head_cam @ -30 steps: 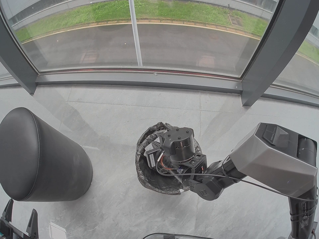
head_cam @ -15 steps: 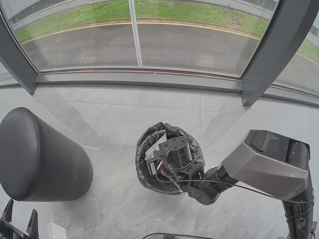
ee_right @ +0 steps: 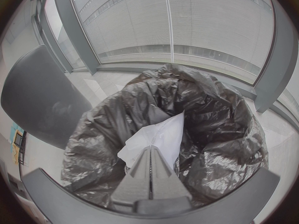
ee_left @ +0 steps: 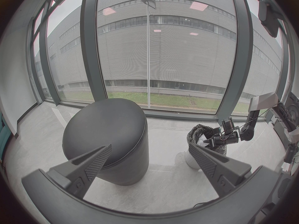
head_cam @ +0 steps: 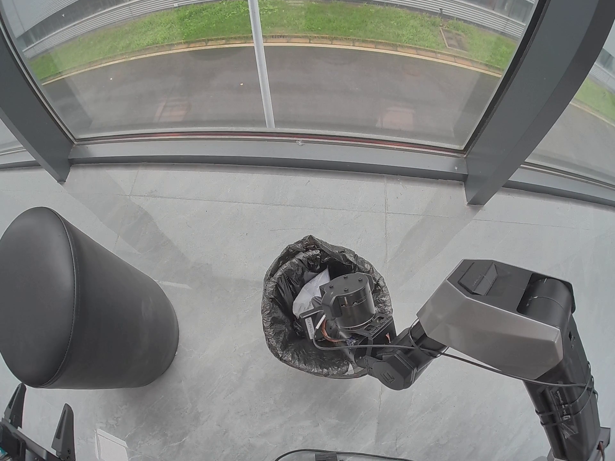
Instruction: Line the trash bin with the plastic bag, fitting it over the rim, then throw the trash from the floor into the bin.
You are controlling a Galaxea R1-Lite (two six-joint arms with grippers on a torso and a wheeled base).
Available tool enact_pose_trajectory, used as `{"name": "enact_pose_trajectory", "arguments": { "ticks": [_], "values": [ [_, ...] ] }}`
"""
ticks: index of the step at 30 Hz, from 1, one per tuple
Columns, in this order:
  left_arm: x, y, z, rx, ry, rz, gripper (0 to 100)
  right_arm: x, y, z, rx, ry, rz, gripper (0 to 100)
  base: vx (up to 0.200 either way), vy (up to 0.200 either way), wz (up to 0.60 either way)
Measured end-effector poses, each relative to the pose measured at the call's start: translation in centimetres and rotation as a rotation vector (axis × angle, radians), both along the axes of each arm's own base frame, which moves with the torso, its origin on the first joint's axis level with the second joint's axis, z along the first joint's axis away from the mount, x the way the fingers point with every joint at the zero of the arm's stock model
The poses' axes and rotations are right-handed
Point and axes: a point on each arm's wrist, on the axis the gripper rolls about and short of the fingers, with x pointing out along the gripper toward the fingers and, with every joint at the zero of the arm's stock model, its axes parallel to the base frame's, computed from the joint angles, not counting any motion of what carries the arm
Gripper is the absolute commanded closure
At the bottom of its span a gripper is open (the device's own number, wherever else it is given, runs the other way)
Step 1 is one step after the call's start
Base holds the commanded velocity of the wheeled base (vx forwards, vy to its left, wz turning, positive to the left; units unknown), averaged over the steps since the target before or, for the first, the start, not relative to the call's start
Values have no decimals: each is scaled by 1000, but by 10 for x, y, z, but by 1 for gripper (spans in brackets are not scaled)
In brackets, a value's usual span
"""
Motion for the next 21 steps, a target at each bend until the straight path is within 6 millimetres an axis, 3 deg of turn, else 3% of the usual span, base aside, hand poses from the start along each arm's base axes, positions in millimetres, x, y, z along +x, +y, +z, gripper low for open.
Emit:
{"name": "enact_pose_trajectory", "arguments": {
  "ticks": [8,21],
  "values": [
    [0,0,0,0,1,0,0,21,-5,-6,-1,-17,-28,100,0,0,0],
    [0,0,0,1,1,0,0,30,-2,-23,-30,16,-30,100,0,0,0]
  ]
}}
